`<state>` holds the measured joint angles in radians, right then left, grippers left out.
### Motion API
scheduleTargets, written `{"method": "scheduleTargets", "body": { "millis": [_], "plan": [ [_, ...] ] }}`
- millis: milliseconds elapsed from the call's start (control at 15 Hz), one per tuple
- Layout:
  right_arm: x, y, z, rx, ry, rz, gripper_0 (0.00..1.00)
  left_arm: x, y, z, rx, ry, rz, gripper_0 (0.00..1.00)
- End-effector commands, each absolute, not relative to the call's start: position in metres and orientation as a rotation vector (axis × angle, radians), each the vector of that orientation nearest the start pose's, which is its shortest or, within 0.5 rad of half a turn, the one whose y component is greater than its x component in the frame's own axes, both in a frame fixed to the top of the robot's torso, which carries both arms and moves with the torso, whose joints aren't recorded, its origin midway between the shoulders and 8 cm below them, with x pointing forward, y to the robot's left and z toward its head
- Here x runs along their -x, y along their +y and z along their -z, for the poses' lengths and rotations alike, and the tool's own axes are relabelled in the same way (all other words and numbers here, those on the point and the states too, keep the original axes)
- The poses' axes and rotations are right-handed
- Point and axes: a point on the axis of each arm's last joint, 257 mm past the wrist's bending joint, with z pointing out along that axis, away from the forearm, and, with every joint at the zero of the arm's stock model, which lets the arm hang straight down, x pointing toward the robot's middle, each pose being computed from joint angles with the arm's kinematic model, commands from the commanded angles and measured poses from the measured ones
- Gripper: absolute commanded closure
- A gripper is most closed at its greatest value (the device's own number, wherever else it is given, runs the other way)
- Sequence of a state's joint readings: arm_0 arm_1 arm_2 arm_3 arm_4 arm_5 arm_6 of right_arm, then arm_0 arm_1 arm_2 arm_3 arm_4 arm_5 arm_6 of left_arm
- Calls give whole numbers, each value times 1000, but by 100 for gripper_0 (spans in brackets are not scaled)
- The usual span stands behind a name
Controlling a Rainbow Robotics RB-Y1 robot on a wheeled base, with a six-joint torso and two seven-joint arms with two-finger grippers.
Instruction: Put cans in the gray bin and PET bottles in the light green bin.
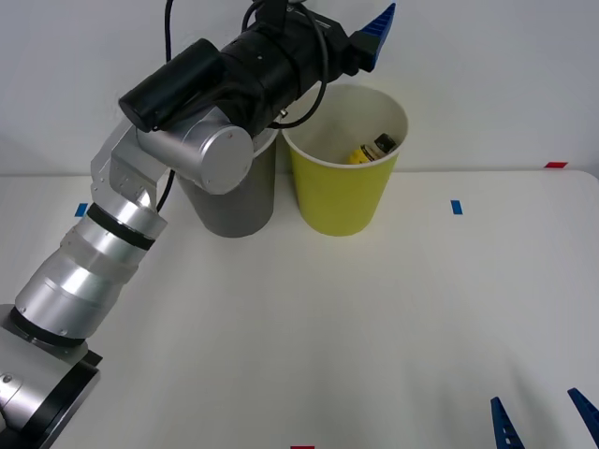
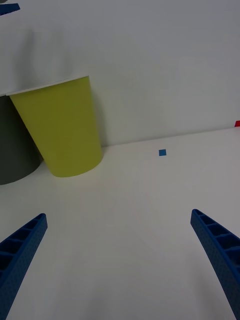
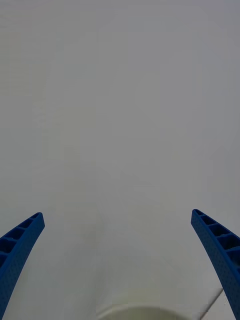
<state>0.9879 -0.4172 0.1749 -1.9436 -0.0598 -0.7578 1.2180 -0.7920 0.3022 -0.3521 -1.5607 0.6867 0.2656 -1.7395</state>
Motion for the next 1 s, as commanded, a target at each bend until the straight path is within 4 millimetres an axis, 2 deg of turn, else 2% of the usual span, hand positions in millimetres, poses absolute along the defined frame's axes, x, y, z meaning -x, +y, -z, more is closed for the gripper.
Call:
{"method": "scheduleTargets", "body": {
  "millis": [67, 267, 533, 800, 1000],
  "plan": [
    [-227, -272, 234, -18, 1478, -244, 0, -576, -8, -95, -560, 1254, 454, 0],
    [-227, -272, 234, -18, 1478, -244, 0, -565, 20, -98, -579, 1247, 381, 0],
    [-227, -272, 234, -18, 1478, -244, 0, -534, 74, -104, -601, 1328, 276, 0],
    [-227, -272, 234, -18, 1478, -244, 0, -501, 132, -91, -581, 1326, 154, 0],
    [-227, -272, 234, -18, 1478, -244, 0, -475, 161, -75, -546, 1369, 131, 0]
  ]
}}
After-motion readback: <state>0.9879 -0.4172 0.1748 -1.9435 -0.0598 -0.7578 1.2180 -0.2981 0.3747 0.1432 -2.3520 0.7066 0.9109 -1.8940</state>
